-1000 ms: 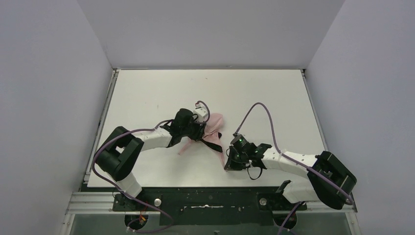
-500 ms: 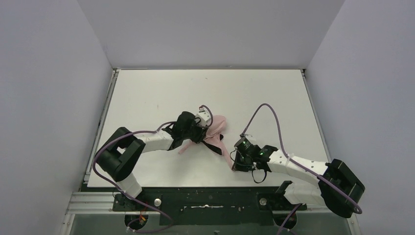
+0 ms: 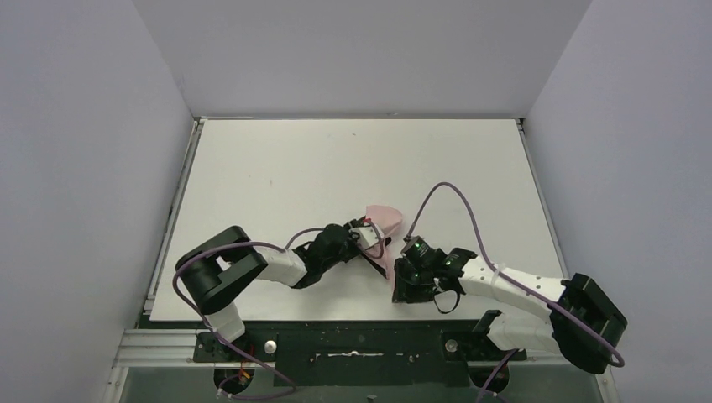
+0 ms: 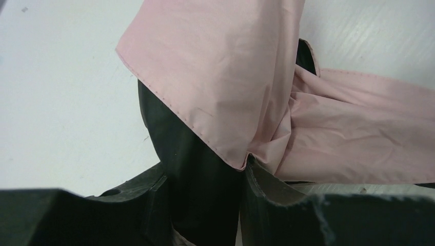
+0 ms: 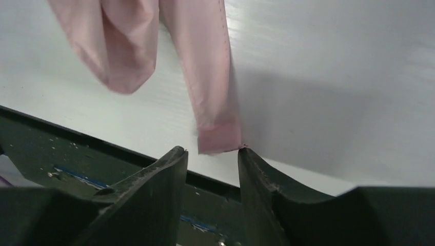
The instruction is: Put away the umbrella
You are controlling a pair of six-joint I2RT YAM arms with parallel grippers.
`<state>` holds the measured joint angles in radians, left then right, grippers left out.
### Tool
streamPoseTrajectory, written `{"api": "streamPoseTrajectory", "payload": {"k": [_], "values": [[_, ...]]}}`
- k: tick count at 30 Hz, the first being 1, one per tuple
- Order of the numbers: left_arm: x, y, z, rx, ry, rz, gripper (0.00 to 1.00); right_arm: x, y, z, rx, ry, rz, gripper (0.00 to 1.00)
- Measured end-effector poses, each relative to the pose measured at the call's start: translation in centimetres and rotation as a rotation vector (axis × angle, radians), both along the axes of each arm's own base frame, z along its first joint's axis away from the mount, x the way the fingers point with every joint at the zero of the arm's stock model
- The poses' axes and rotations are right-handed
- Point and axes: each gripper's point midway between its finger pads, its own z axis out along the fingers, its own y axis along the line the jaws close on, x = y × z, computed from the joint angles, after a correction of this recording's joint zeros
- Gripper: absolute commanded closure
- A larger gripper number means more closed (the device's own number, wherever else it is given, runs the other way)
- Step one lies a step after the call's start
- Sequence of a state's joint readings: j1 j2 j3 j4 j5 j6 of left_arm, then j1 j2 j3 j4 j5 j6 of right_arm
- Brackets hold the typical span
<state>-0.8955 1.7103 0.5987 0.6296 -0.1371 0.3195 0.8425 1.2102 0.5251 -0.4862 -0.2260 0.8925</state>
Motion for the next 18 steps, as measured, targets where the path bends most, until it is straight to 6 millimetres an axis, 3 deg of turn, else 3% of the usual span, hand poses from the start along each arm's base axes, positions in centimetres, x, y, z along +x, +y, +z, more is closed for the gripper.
{"api": "streamPoseTrajectory", "payload": {"k": [2, 5, 12, 18], "values": [[-0.3, 0.0, 0.0, 0.021, -0.056, -0.009, 1.0, 0.1, -1.0, 0.8, -0.038, -0.03, 0.003, 0.49], [-0.8, -0.2, -0.1, 0.061, -0.146, -0.036, 1.0, 1.5, -2.2, 3.6, -0.069, -0.141, -0.011, 0.45], [-1.8, -0.6, -0.3, 0.147, -0.277, -0.087, 1.0, 7.4, -4.6, 11.1, -0.11, -0.45, -0.086, 0.36], [-3.5, -1.8, -0.5, 0.197, -0.353, -0.157, 1.0, 12.4, -6.8, 13.9, -0.177, -0.647, -0.062, 0.36]]}}
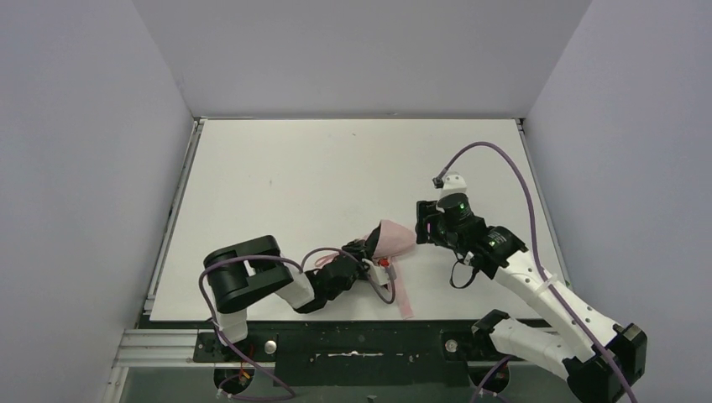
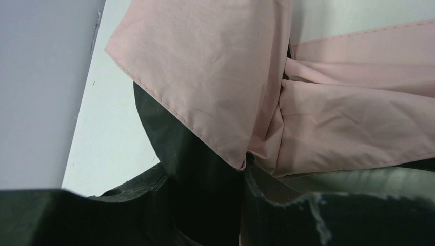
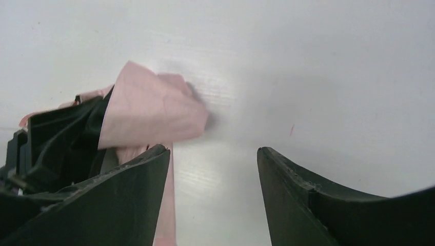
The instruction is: Put away the umbrella
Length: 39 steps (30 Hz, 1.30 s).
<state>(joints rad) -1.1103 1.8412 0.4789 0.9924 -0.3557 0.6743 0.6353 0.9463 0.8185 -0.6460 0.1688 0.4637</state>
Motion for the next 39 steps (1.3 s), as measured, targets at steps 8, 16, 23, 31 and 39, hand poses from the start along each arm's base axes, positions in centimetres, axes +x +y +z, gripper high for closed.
{"api": "streamPoseTrajectory", "payload": {"k": [8, 16, 23, 31, 39], "values": [[-1.7, -1.1, -0.3, 0.059, -0.096, -0.055, 1.0, 5.0, 2.6, 0.7, -0.078, -0.164, 0.437, 0.34], [-2.6, -1.5, -0.3, 0.105, -0.153, -0.092, 1.0, 0.6, 6.5, -1.9, -0.127, -0.144, 1.178, 0.32], [-3.4, -1.9, -0.3, 0.131, -0.182, -0.117, 1.0, 0.2, 7.5, -3.5, -0.115, -0.121, 1.443, 0.32], [-3.6, -2.0, -0.3, 0.144, -0.197, -0.128, 1.0, 0.3, 8.8, -5.3, -0.102, -0.08, 1.596, 0.32], [-3.8, -2.1, -0.3, 0.146, -0.2, -0.133, 1.0, -0.3, 8.9, -10.3, -0.115, 0.065, 1.673, 0.35]]}}
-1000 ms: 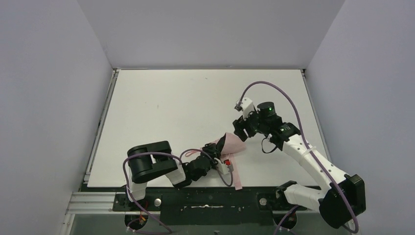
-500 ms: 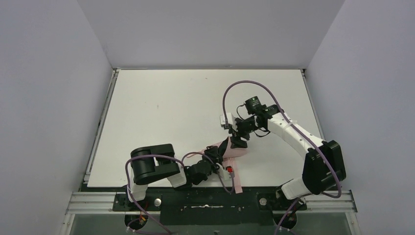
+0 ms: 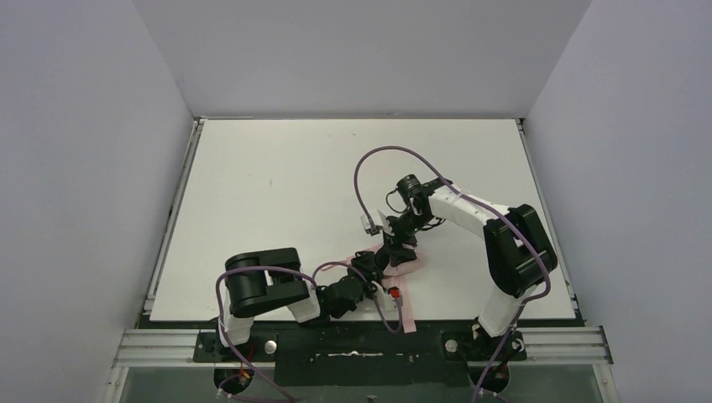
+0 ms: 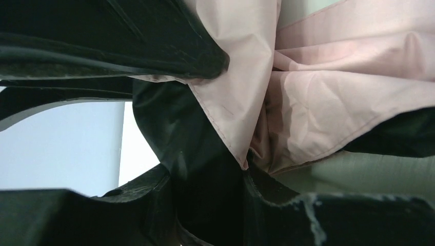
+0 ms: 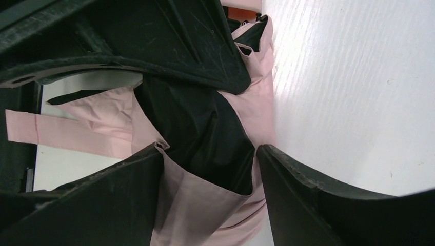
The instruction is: Put away the umbrella
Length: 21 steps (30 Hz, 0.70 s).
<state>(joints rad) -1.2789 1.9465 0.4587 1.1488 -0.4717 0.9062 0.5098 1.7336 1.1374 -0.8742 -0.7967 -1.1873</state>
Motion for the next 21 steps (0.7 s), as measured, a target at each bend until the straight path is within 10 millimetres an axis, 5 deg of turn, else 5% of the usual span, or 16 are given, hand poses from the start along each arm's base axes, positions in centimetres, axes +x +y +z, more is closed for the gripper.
{"api": "streamPoseTrajectory", "payload": {"k": [4, 14, 21], "values": [[0.0, 0.0, 0.0, 0.001, -0.002, 0.0, 1.0, 0.2, 0.1, -0.5, -0.009, -0.014, 0.016, 0.47], [-0.6, 0.6, 1.0, 0.01, 0.001, 0.021, 0.42, 0.4, 0.7, -1.2, -0.014, -0.032, -0.007, 0.73], [-2.6, 0.2, 4.0, -0.044, 0.019, -0.003, 0.33, 1.4, 0.9, -1.2, -0.018, -0.051, -0.058, 0.84]]}}
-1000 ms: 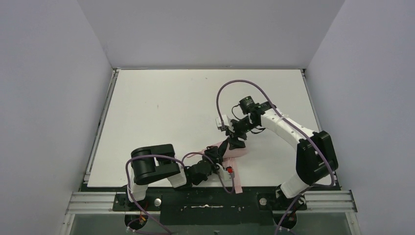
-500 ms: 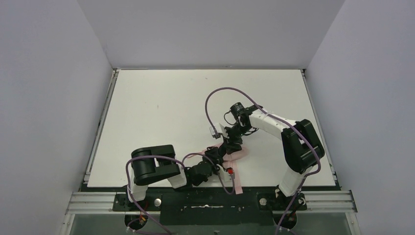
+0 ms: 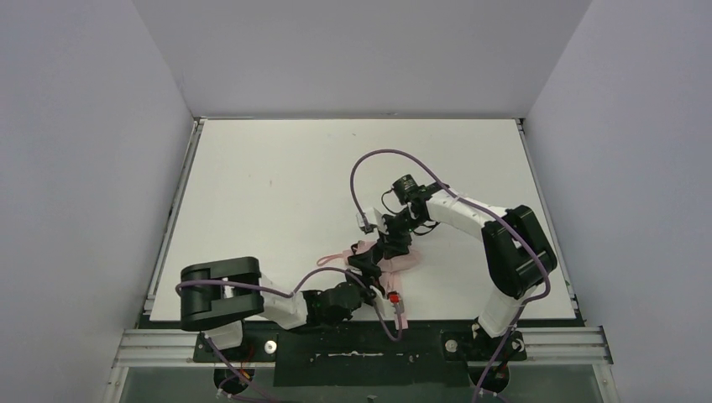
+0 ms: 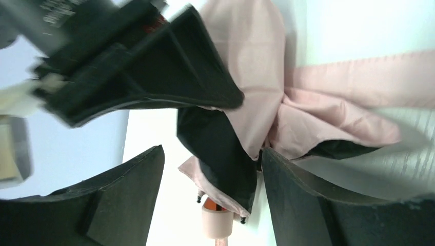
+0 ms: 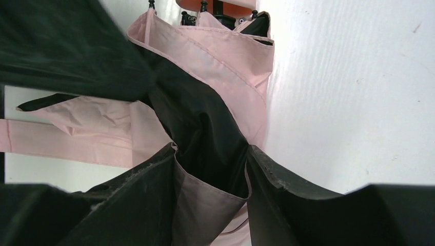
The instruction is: Put away the umbrella
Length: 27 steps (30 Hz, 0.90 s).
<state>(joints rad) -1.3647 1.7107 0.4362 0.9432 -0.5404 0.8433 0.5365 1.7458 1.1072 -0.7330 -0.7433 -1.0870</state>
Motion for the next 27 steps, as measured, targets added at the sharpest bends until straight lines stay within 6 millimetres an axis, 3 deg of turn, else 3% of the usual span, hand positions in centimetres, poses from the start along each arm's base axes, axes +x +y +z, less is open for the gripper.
{"api": "streamPoseTrajectory", "payload": {"k": [6, 11, 13, 18, 23, 27], "values": [[-1.1, 0.5, 4.4, -0.153, 0.056, 0.025, 0.32, 1.0, 0.2, -0.1, 0.014, -0.059, -0.024, 0.86], [-1.8, 2.8, 9.2, -0.38, 0.21, 0.088, 0.31, 1.9, 0.1, -0.1, 0.024, -0.141, -0.035, 0.86], [-1.0, 4.9, 11.1, -0.494, 0.291, 0.158, 0.28, 2.3, 0.0, 0.0, 0.024, -0.18, -0.041, 0.86], [3.0, 11.6, 14.8, -0.827, 0.437, 0.415, 0.27, 2.8, -0.1, 0.0, 0.016, -0.276, -0.043, 0.85], [7.2, 16.9, 15.1, -1.024, 0.553, 0.621, 0.26, 2.8, 0.1, -0.1, -0.011, -0.382, -0.031, 0.84], [9.8, 18.1, 12.9, -1.022, 0.713, 0.698, 0.24, 2.9, 0.4, -0.1, -0.031, -0.475, -0.028, 0.84]]}}
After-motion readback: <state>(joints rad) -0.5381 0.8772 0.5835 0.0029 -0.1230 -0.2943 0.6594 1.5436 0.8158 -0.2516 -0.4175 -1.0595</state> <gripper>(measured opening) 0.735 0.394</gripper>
